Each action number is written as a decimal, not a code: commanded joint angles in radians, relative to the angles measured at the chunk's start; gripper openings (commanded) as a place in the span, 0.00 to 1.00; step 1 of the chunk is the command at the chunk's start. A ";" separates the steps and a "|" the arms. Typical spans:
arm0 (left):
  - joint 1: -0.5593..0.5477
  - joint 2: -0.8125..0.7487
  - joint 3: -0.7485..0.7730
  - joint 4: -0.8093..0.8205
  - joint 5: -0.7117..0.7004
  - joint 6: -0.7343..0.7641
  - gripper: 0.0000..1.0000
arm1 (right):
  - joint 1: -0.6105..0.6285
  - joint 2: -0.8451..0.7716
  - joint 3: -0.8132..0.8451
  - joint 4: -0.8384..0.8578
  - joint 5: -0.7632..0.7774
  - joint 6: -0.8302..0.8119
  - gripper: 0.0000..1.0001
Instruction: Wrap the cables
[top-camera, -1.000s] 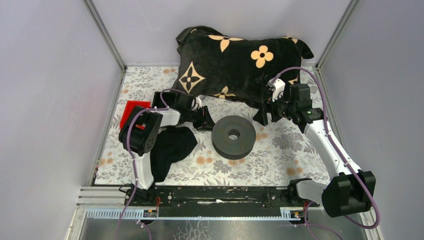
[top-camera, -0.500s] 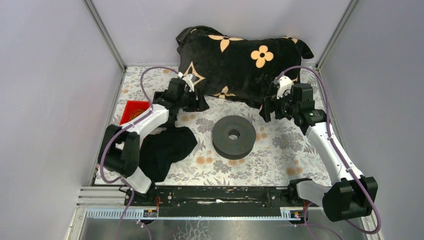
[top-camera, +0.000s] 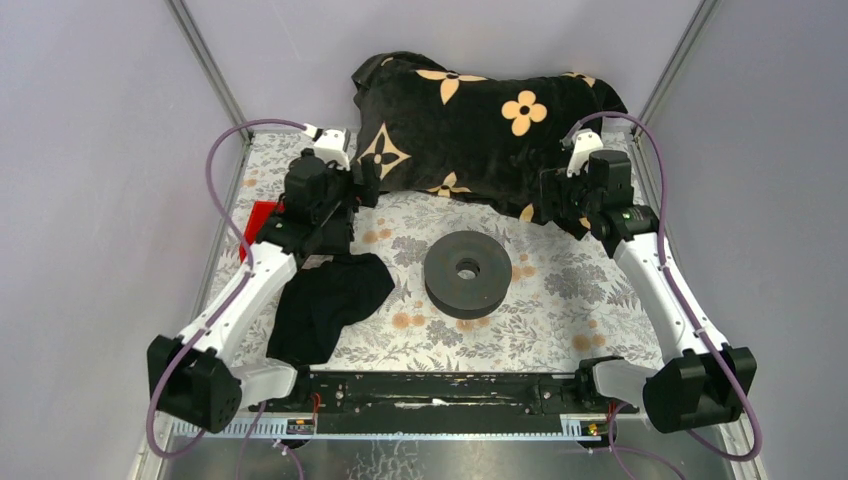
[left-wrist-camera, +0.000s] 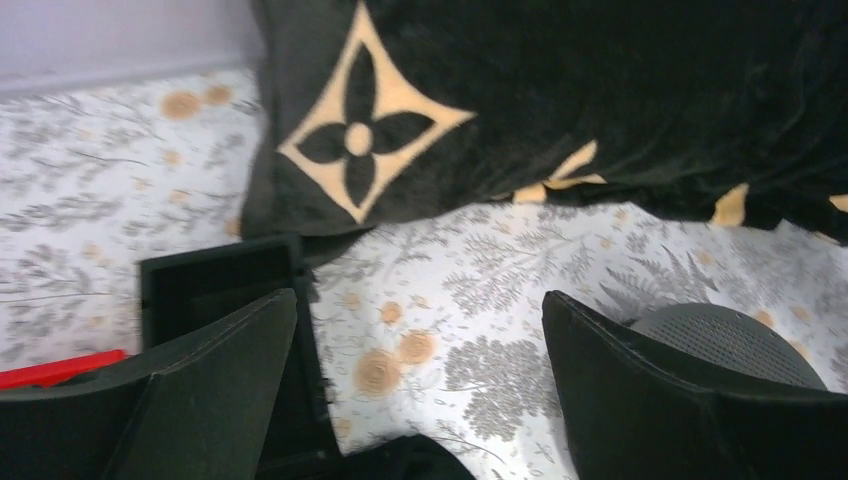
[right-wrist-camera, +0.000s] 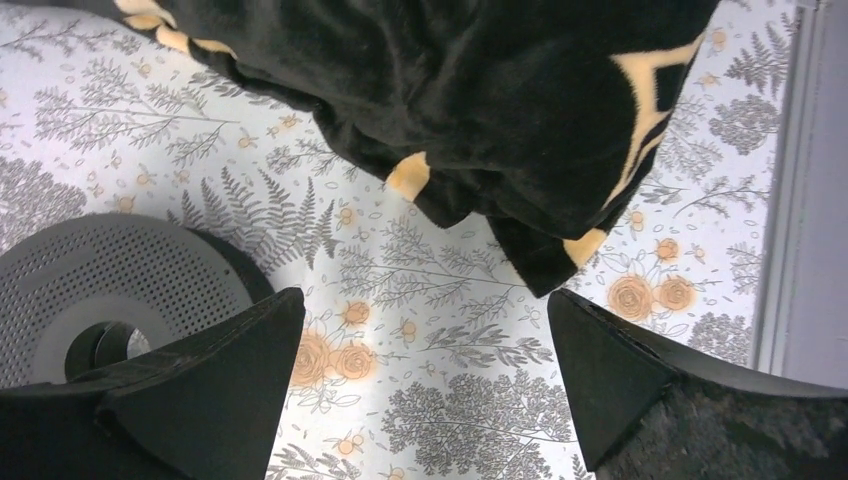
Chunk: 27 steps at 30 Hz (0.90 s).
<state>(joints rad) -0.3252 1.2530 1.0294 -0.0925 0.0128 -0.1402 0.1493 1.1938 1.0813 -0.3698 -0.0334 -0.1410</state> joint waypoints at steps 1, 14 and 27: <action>0.016 -0.108 -0.044 0.092 -0.152 0.135 1.00 | -0.003 0.021 0.086 -0.004 0.061 0.015 0.99; 0.031 -0.301 -0.046 -0.047 -0.081 0.236 1.00 | -0.003 0.026 0.151 -0.007 -0.060 -0.001 0.99; 0.041 -0.363 -0.123 0.001 -0.017 0.188 1.00 | -0.002 -0.144 -0.052 0.083 -0.009 0.016 0.99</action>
<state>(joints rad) -0.2935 0.8940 0.9466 -0.1638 0.0048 0.0624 0.1493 1.0687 1.0374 -0.3454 -0.0666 -0.1364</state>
